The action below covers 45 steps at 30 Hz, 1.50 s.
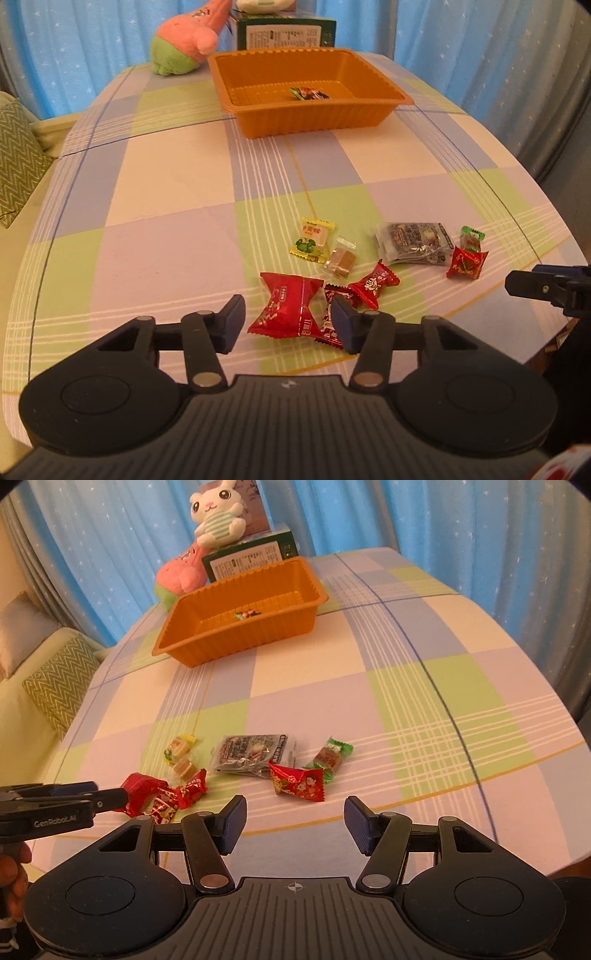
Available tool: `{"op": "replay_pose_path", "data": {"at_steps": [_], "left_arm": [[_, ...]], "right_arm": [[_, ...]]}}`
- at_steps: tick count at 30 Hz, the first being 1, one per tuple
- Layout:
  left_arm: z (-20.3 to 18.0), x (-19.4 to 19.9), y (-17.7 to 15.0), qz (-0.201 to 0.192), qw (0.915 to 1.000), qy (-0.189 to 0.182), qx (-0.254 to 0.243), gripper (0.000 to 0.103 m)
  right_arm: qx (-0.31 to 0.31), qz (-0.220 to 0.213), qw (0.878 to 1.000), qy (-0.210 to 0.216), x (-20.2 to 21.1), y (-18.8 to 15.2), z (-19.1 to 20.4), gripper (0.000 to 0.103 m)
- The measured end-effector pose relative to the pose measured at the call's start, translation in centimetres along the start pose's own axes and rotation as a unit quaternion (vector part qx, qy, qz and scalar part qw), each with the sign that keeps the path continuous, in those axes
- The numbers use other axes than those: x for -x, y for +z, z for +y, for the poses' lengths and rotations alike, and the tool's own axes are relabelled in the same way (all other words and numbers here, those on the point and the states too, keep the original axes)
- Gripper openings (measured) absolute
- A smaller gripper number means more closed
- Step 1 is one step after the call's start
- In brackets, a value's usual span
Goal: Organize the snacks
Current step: 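Grasp a large red packet with the left tool while the right tool grasps a small red candy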
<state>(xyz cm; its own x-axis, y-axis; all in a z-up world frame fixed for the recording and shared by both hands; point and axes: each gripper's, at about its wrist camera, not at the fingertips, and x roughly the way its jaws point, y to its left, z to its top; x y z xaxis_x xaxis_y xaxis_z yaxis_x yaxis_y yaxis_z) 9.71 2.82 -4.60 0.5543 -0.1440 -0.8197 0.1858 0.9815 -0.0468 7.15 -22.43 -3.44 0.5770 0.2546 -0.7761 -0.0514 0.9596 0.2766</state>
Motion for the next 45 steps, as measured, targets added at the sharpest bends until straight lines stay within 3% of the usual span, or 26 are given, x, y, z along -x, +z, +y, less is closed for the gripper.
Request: {"op": "replay_pose_path", "data": {"at_steps": [5,9,15,22,27,31,34,41,45], "left_arm": [[0.3,-1.6,0.4,0.019,0.9997,-0.006,-0.011,0.033],[0.5,-2.6,0.8,0.029,0.9993,-0.011,-0.017,0.031],[0.5,-3.5,0.9,0.046,0.9985,-0.013,-0.028,0.024],[1.0,-2.5,1.1,0.031,0.9994,-0.011,-0.012,0.021],[1.2,-1.5,1.4,0.018,0.9997,-0.018,0.005,0.021],[1.2,-1.1,1.5,0.012,0.9996,-0.023,0.012,0.021],[1.1,-1.0,1.5,0.011,0.9995,-0.026,0.016,0.021],[1.0,-1.2,1.2,0.015,0.9992,-0.030,0.021,0.021],[1.0,-1.3,0.9,0.018,0.9990,-0.033,0.026,0.021]], "right_arm": [[0.012,0.008,1.000,-0.001,-1.2,0.0,0.2,0.059],[0.019,0.013,1.000,0.003,-2.0,0.1,0.3,0.059],[0.078,0.010,0.997,0.006,-2.9,0.5,1.5,0.059],[0.211,0.000,0.977,-0.009,-4.0,0.2,3.2,0.059],[0.286,0.019,0.958,-0.012,-5.6,-0.5,3.4,0.041],[0.305,0.030,0.952,-0.002,-6.6,-0.8,3.0,0.040],[0.295,0.047,0.954,0.001,-7.4,-1.0,2.5,0.038],[0.307,0.029,0.951,0.000,-6.9,-0.9,3.0,0.038],[0.359,0.018,0.933,-0.007,-7.5,-1.2,3.5,0.038]]}}
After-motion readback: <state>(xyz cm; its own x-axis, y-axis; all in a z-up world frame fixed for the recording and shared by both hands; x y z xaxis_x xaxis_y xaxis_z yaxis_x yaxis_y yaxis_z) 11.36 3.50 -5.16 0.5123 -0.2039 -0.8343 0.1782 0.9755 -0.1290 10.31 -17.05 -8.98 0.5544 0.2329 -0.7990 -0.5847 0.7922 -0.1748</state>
